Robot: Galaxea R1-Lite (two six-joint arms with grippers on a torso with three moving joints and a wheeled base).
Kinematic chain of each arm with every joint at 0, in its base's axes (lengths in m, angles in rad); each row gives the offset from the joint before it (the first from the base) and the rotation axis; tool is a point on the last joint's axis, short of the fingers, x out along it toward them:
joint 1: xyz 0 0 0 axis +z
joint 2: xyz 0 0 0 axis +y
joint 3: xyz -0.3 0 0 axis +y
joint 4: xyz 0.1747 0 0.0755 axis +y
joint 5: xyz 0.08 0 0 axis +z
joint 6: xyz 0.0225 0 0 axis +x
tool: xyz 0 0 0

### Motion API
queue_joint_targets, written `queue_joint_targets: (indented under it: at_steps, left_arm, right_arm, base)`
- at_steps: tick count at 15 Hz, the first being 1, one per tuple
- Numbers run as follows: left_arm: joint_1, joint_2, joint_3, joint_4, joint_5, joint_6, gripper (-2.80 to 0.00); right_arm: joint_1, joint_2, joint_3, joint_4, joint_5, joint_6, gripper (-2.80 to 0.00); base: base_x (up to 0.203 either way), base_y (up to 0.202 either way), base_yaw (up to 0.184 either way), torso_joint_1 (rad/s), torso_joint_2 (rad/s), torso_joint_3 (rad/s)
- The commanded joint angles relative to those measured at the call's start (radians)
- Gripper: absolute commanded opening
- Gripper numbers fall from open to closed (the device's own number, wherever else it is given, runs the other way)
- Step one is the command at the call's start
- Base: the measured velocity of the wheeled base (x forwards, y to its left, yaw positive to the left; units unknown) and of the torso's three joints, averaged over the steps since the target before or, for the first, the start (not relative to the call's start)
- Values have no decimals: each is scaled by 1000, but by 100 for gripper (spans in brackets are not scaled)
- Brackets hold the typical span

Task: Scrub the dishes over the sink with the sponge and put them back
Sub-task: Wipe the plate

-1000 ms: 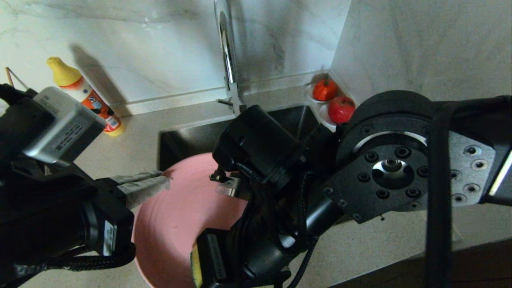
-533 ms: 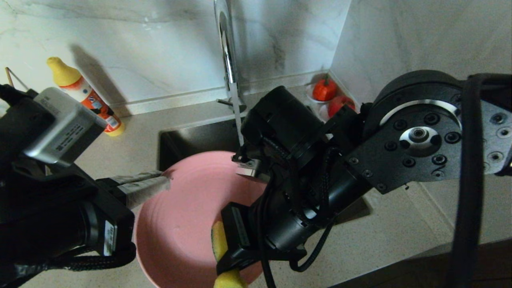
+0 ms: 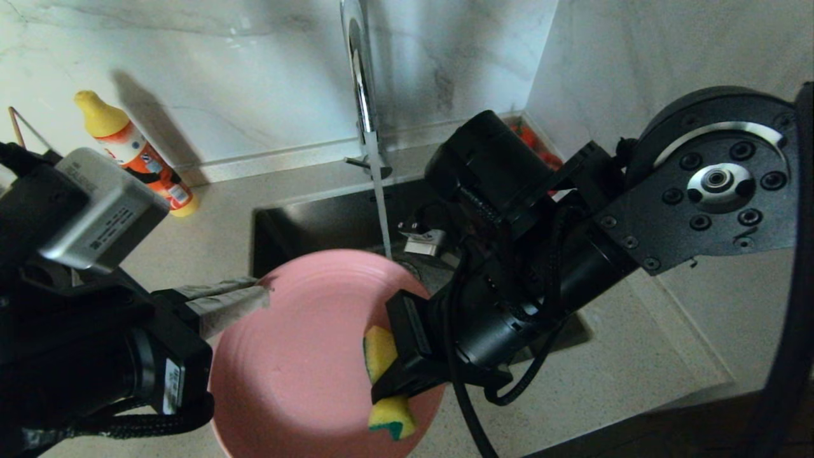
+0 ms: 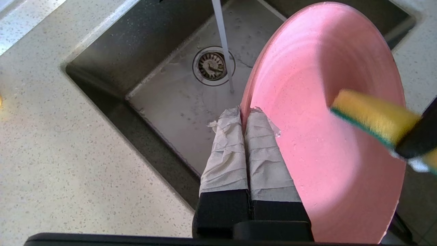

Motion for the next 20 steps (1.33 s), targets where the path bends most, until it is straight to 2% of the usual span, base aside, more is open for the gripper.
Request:
queue_joint_targets:
  at_steps: [1, 9, 10, 12, 15, 17, 20]
  left_arm:
    - [0, 3, 7, -1, 3, 1, -280]
    - [1, 22, 52, -2, 1, -5, -280]
    - [4, 29, 63, -2, 1, -26, -280]
    - [11, 58, 83, -2, -2, -111, -280]
    - [72, 120, 96, -2, -32, -242, -280]
    - [92, 152, 98, -2, -51, -326, -280]
    - [120, 225, 95, -5, -55, -411, -280]
  right_arm:
    - [-8, -24, 12, 5, 3, 4, -280]
    - [-9, -143, 8, 5, 5, 1, -280]
    - [-9, -172, 10, 5, 5, 2, -280]
    - [-9, -232, 15, 5, 5, 1, -280]
    - [-16, -310, 15, 5, 4, 2, -280]
    - [-58, -348, 17, 20, 4, 1, -280]
    - [-115, -396, 72, 33, 3, -13, -280]
  base:
    - [0, 0, 0, 0, 0, 0]
    - [0, 0, 0, 0, 0, 0]
    - [0, 0, 0, 0, 0, 0]
    - [0, 0, 0, 0, 0, 0]
    - [0, 0, 0, 0, 0, 0]
    - [0, 0, 0, 0, 0, 0]
    - [0, 0, 0, 0, 0, 0]
